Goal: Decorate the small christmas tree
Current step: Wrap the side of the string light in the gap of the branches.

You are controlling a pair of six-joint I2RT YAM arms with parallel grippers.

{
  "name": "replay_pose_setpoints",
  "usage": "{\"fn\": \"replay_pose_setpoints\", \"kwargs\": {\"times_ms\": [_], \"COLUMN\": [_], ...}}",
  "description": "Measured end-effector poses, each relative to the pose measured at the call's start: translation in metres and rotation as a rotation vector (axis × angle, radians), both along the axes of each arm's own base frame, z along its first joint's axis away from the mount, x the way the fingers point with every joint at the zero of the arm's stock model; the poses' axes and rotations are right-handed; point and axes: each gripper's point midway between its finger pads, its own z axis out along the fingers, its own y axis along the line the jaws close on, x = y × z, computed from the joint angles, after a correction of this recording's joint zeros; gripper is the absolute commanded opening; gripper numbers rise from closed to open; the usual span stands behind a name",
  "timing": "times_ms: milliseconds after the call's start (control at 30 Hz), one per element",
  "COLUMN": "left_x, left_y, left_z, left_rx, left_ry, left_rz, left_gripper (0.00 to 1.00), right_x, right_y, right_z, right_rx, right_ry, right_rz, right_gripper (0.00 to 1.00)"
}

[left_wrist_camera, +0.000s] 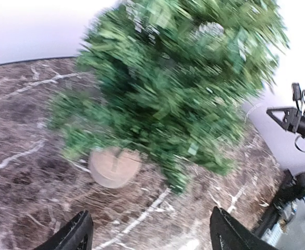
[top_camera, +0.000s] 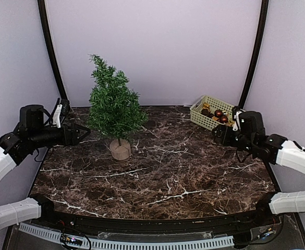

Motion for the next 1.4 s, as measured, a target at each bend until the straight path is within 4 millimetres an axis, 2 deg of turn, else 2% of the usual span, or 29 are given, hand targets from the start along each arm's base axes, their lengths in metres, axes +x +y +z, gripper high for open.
{"fn": "replay_pose_setpoints", "kwargs": {"times_ms": [100,200,300,433,500,533,600,700,833,933,1000,1200,1267,1400], "left_x": [-0.013,-0.022,-0.021,-0.016,-0.014,-0.014,-0.013,-0.012,-0.011,-0.010,-0.009,-0.006,-0.004,-0.002], "left_y": [-0.018,-0.036,-0.046,-0.052,-0.054,-0.055,-0.055,-0.056,-0.057,-0.058,-0.058,-0.061,-0.062,-0.063], "left_z": [-0.006,-0.017,-0.025,-0.030,-0.032,-0.033,-0.034,-0.033,-0.033,-0.035,-0.035,-0.035,-0.037,-0.038], "left_rx": [-0.037,-0.064,-0.080,-0.106,-0.112,-0.114,-0.118,-0.123,-0.125,-0.125,-0.126,-0.130,-0.129,-0.128], "left_ry": [0.034,0.087,0.123,0.137,0.145,0.146,0.147,0.142,0.139,0.142,0.141,0.133,0.136,0.138], "left_rz": [-0.054,-0.099,-0.108,-0.105,-0.104,-0.104,-0.103,-0.103,-0.104,-0.103,-0.104,-0.108,-0.109,-0.107], "left_gripper": [0.82,0.85,0.87,0.88,0.89,0.90,0.91,0.91,0.90,0.80,0.73,0.66,0.64,0.64], "right_x": [-0.013,-0.018,-0.017,-0.024,-0.038,-0.047,-0.068,-0.096,-0.125,-0.138,-0.141,-0.132,-0.123,-0.102], "right_y": [0.010,0.018,0.022,0.033,0.039,0.043,0.051,0.068,0.086,0.091,0.092,0.108,0.118,0.142], "right_z": [0.033,0.038,0.022,-0.021,-0.041,-0.048,-0.055,-0.049,-0.023,-0.004,0.005,0.032,0.027,-0.006], "right_rx": [0.077,0.104,0.094,0.048,0.026,0.016,0.004,0.044,0.147,0.198,0.214,0.237,0.195,0.084], "right_ry": [-0.113,-0.120,-0.030,0.178,0.284,0.331,0.405,0.464,0.458,0.417,0.384,0.231,0.205,0.221], "right_rz": [0.084,0.129,0.124,0.157,0.206,0.239,0.318,0.458,0.632,0.713,0.736,0.783,0.773,0.735], "right_gripper": [0.93,0.93,0.90,0.90,0.92,0.96,0.98,0.99,0.99,0.99,0.99,0.96,0.96,0.94]}}
